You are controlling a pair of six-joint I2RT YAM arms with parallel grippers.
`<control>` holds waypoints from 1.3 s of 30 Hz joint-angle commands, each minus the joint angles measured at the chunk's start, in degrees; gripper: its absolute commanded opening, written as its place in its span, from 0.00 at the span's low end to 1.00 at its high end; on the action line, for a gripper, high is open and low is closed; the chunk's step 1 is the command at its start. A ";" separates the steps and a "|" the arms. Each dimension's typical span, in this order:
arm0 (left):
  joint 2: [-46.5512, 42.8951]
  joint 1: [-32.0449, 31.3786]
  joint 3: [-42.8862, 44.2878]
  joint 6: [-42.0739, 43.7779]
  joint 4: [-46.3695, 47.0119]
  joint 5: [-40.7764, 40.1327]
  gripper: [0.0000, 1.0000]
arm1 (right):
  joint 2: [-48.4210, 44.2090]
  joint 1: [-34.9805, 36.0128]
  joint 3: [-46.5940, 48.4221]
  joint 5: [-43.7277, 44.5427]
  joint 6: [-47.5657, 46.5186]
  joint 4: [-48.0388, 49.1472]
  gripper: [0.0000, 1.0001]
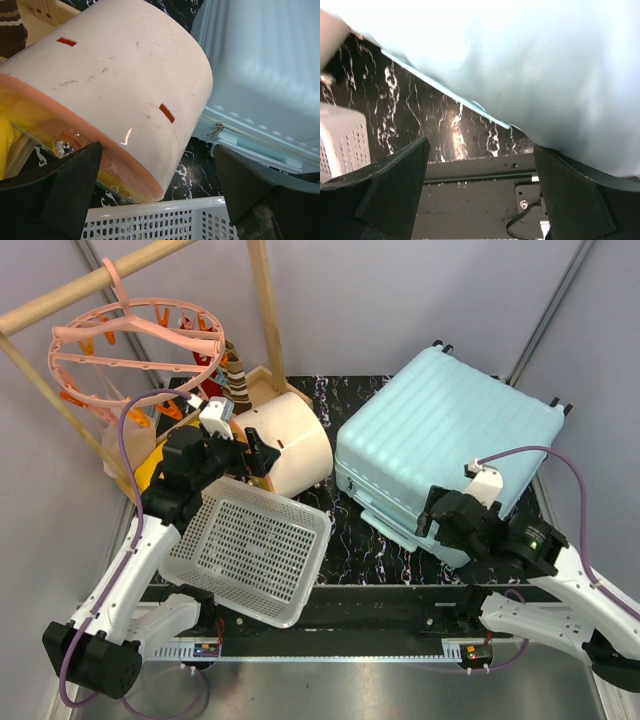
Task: Open, take out, and arrange the luggage
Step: Adjust the luggage at the center of the board.
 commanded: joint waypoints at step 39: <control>-0.91 -0.45 -1.00 -0.58 3.46 1.39 0.99 | 19.04 -49.71 -5.55 -10.43 -34.61 40.28 1.00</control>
